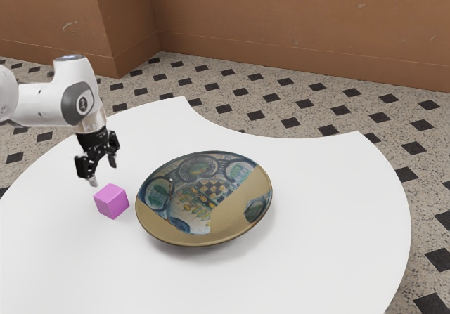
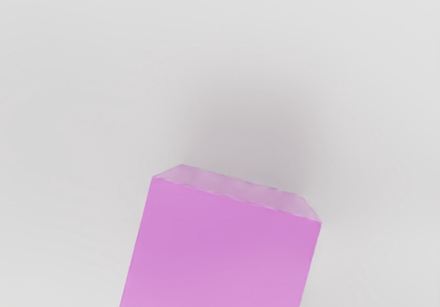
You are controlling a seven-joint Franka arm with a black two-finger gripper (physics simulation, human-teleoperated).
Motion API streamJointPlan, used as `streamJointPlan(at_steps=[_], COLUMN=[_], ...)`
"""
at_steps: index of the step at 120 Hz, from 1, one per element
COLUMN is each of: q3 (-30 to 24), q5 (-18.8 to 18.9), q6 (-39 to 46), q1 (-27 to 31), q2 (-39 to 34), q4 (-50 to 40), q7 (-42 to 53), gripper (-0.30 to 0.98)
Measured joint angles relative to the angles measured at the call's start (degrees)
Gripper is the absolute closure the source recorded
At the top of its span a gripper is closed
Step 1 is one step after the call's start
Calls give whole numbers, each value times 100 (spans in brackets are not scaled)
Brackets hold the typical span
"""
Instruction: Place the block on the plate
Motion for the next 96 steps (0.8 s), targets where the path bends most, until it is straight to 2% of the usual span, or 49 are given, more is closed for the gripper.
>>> streamJointPlan(at_steps=[56,96], q3=[-43,-66], q5=[-139,-197], q6=[193,286], q1=[-31,-41], q2=[443,331], q4=[68,-182], q7=[-235,-321], gripper=[0,0])
